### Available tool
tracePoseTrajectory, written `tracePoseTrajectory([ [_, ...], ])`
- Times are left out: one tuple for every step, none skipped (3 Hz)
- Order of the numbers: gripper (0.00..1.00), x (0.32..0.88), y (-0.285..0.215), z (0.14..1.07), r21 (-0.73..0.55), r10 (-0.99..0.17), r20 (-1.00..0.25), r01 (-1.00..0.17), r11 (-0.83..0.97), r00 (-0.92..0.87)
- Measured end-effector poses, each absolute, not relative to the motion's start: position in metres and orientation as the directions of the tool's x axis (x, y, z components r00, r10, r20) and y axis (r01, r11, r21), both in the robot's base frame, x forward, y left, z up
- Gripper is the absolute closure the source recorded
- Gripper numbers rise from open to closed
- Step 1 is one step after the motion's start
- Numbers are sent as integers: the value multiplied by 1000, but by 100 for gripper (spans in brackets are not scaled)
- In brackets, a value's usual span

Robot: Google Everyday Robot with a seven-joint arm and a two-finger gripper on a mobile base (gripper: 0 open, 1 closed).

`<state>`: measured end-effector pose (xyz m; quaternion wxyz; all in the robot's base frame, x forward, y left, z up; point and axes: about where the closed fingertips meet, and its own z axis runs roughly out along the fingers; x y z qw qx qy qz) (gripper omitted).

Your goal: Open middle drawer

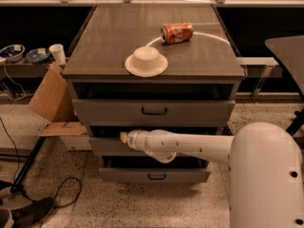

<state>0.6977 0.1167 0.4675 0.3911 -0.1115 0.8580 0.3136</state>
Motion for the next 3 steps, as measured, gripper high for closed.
tracePoseTrajectory([
  [100, 696, 115, 463, 428, 8, -735, -455, 781, -678],
  [100, 691, 101, 462, 394, -40, -732, -471, 789, -680],
  [100, 682, 78, 464, 365, -70, -727, -472, 803, -683],
])
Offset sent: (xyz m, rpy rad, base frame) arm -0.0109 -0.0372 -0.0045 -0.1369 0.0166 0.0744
